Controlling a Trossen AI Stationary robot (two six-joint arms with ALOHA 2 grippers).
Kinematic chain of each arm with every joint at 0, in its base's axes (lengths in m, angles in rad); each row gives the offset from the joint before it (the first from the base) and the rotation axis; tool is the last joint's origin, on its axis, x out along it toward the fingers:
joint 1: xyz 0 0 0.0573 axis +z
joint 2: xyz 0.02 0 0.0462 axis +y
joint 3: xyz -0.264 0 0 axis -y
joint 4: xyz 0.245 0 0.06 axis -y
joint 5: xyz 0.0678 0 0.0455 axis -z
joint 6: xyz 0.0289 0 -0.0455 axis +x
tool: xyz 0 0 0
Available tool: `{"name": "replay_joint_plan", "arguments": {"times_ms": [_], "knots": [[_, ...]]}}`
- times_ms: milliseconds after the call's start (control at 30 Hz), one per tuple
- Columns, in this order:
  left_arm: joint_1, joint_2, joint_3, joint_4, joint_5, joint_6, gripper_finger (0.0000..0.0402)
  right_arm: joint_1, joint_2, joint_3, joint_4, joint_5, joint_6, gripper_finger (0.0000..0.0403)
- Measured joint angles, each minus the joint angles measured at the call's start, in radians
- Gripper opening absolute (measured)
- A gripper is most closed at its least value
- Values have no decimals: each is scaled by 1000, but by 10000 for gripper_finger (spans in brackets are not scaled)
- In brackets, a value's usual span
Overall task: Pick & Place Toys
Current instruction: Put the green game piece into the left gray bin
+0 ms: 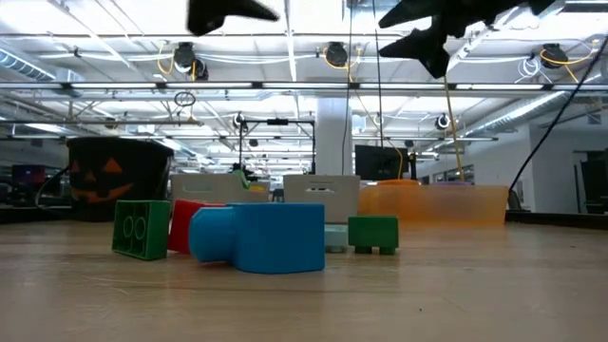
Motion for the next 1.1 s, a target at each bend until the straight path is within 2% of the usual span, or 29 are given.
{"name": "replay_joint_plan", "arguments": {"times_ms": [100, 233, 433, 633, 867, 1100], "knots": [[-50, -4, -2, -74, 37, -3, 294, 124, 62, 25, -20, 95, 23, 199], [-123, -6, -1, -205, 37, -4, 294, 261, 174, 88, -56, 217, 39, 199], [-224, -5, -1, -314, 22, -29, 294, 390, 372, 238, -119, 374, 48, 199], [-287, -5, -1, -314, -27, -68, 294, 464, 550, 344, -177, 375, 93, 199], [-332, -5, -1, -313, -43, -111, 294, 538, 669, 349, -206, 376, 169, 199], [-347, -5, -1, -312, -98, -133, 294, 551, 754, 349, -195, 352, 197, 199]]}}
